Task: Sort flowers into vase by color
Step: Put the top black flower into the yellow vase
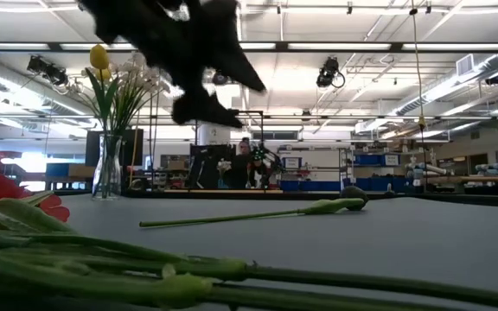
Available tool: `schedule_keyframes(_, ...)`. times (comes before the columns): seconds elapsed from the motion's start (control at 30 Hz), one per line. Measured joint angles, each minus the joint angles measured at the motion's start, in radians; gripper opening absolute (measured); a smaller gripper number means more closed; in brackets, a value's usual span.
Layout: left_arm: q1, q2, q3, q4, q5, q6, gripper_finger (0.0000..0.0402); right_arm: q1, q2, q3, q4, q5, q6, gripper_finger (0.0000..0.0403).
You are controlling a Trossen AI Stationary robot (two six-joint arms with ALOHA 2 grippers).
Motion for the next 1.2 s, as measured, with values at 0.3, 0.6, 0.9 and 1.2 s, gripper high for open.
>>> schedule_keyframes(0.3, 0.056, 0.311, 0.191, 0.008, 0.021, -0.028, 0.0379, 0.0, 0.0, 0.0, 0.0, 0.0, 0.0, 0.0144)
schedule_keyframes(0.6, 0.05, 0.476, 0.376, -0.228, 0.02, 0.03, 0.0349, 0.0, 0.0, 0.0, 0.0, 0.0, 0.0, 0.0144)
schedule_keyframes(0.9, 0.037, 0.502, 0.383, -0.223, -0.008, 0.028, 0.0297, 0.0, 0.0, 0.0, 0.003, 0.0, 0.0, 0.0144)
schedule_keyframes(1.2, -0.004, 0.505, 0.381, -0.203, -0.008, 0.055, 0.0289, 0.0, 0.0, 0.0, 0.003, 0.0, 0.0, 0.0144)
